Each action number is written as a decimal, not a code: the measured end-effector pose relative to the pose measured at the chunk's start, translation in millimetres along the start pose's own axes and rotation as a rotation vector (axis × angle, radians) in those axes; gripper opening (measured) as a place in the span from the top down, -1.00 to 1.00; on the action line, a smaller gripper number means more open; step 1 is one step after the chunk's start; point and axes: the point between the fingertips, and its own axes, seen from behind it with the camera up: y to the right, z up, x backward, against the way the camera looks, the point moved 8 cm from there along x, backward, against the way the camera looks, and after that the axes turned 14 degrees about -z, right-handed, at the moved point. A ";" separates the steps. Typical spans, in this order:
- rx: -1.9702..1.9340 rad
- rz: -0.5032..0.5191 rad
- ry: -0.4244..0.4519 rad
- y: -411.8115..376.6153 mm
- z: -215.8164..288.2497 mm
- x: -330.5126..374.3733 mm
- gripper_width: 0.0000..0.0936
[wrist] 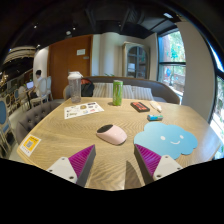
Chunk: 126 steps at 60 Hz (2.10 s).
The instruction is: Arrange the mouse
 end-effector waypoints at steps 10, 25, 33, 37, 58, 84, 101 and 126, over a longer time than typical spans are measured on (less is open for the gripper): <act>0.044 0.017 -0.061 12.0 -2.5 -46.1 -0.70; 0.064 0.050 -0.122 10.0 10.9 -82.7 -0.64; 0.035 0.074 -0.156 5.4 19.3 -101.5 -0.58; 0.033 0.068 -0.167 3.9 24.6 -110.0 -0.58; 0.001 0.022 -0.208 -4.6 44.4 -147.6 -0.41; -0.054 0.022 -0.006 31.1 92.3 -85.5 0.12; -0.095 -0.197 0.046 188.3 102.1 -58.2 0.12; -0.078 -0.147 -0.217 208.8 0.9 -111.5 -0.13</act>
